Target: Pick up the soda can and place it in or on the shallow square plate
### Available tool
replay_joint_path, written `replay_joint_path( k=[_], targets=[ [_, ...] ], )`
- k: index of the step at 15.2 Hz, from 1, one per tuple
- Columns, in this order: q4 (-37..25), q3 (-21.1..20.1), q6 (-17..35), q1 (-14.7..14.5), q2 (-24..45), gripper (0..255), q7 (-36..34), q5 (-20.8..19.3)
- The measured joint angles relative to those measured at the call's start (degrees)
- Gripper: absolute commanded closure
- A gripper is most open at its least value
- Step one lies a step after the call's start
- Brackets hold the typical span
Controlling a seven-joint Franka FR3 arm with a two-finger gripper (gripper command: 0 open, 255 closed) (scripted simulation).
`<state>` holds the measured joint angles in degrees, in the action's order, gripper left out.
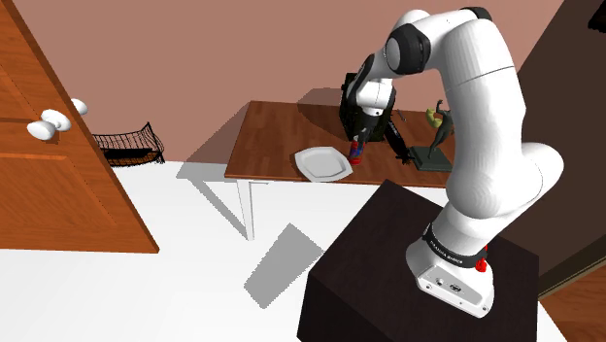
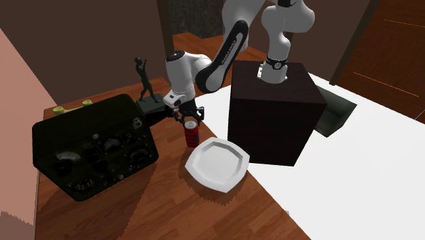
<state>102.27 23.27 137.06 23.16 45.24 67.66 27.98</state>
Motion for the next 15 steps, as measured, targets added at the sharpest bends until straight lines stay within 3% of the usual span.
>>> replay_joint_path(
  k=[15],
  targets=[
    [1.9,3.7,-6.4,-2.6,-8.4,255,-2.3,-4.0]
  ],
)
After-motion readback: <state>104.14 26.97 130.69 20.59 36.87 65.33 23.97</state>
